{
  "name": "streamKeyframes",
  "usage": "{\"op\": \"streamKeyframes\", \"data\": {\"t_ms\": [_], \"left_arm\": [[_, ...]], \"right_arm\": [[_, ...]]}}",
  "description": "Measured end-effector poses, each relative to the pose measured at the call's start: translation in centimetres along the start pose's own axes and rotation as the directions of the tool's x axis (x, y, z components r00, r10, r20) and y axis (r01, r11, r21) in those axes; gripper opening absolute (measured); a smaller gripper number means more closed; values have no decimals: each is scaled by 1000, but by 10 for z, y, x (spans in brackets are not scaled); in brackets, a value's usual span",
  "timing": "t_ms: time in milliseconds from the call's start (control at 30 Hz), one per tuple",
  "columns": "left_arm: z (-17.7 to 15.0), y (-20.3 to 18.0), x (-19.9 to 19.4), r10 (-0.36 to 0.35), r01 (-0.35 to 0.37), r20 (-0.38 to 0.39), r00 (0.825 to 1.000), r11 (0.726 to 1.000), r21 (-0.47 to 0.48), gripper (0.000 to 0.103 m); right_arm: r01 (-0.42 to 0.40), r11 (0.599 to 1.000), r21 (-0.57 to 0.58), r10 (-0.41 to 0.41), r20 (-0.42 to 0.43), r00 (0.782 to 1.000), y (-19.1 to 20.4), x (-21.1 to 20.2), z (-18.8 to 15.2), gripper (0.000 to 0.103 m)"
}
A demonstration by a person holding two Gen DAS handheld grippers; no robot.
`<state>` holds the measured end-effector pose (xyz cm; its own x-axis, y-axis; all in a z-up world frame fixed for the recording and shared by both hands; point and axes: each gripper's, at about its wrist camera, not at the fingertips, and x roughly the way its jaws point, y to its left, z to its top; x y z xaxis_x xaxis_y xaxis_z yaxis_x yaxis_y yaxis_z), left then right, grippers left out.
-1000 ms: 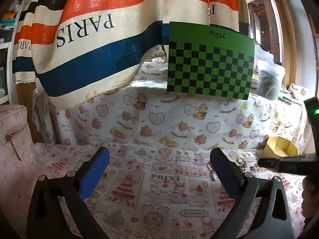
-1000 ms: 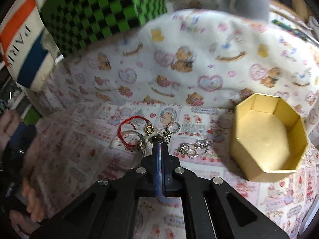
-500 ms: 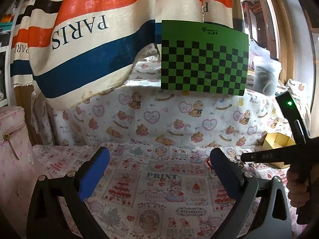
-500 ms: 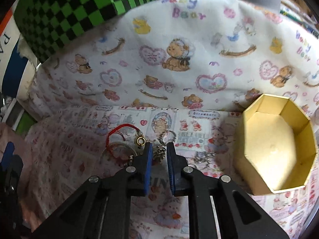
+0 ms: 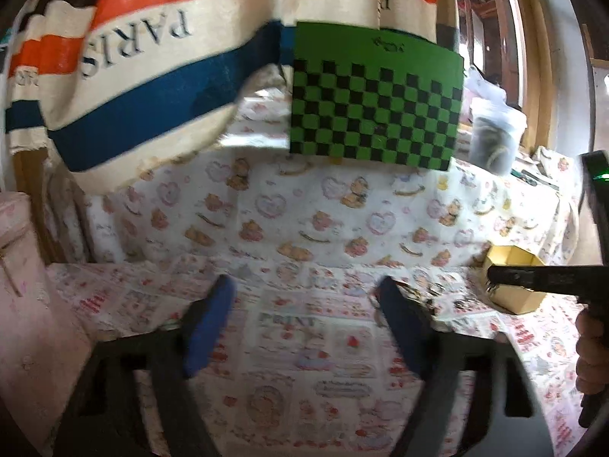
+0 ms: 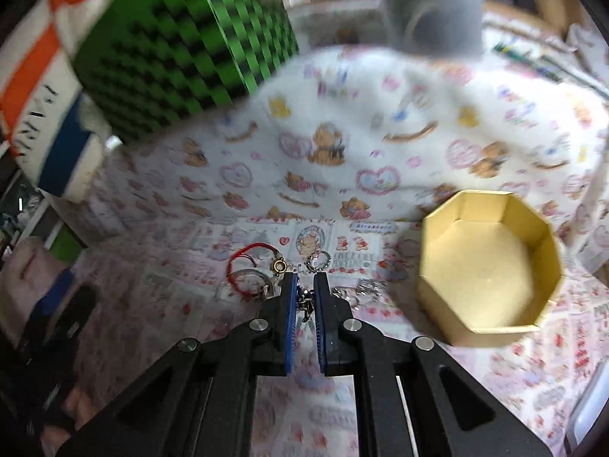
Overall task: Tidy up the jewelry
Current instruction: 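Lift the earring with the right tool and carry it toward the yellow box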
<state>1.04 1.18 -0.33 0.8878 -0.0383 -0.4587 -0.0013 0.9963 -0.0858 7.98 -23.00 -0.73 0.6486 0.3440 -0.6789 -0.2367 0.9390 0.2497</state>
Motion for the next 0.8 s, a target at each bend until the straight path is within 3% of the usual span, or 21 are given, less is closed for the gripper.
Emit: {"op": "streamKeyframes", "data": {"t_ms": [67, 167, 233, 300, 333, 433, 467, 533, 700, 800], "left_arm": [[10, -8, 6, -50, 49, -45, 998, 998, -31, 65], [30, -28, 21, -170, 160, -167, 971, 985, -67, 59], [37, -45, 36, -174, 161, -258, 950, 984, -70, 50], [38, -59, 54, -127, 110, -337, 933, 991, -70, 41], [37, -64, 62, -131, 109, -374, 918, 991, -79, 40], [26, -79, 90, -179, 139, -497, 849, 983, -116, 36], [23, -84, 97, -174, 135, -519, 837, 984, -113, 36], [18, -93, 103, -160, 132, -529, 833, 987, -90, 36], [5, -100, 113, -176, 148, -507, 844, 984, -94, 36], [1, -102, 115, -173, 154, -480, 860, 985, -79, 36]], "right_arm": [[-2, 1000, -4, 2, 47, 999, -3, -9, -2, 10], [-10, 1000, 24, 9, 57, 998, -14, -6, 0, 10], [-26, 999, 46, 25, 25, 999, -20, 0, 1, 10], [-33, 998, 52, 32, 19, 999, -30, -4, 2, 10], [-36, 998, 47, 36, 16, 999, -30, -3, 1, 10], [-37, 998, 50, 35, 27, 999, -37, -11, -2, 10], [-42, 997, 58, 40, 31, 999, -40, -14, -3, 10], [-50, 996, 76, 48, 35, 998, -45, -17, -2, 10], [-44, 995, 93, 42, 26, 999, -49, -16, -2, 10], [-38, 995, 88, 36, 28, 999, -48, -15, -2, 10]]}}
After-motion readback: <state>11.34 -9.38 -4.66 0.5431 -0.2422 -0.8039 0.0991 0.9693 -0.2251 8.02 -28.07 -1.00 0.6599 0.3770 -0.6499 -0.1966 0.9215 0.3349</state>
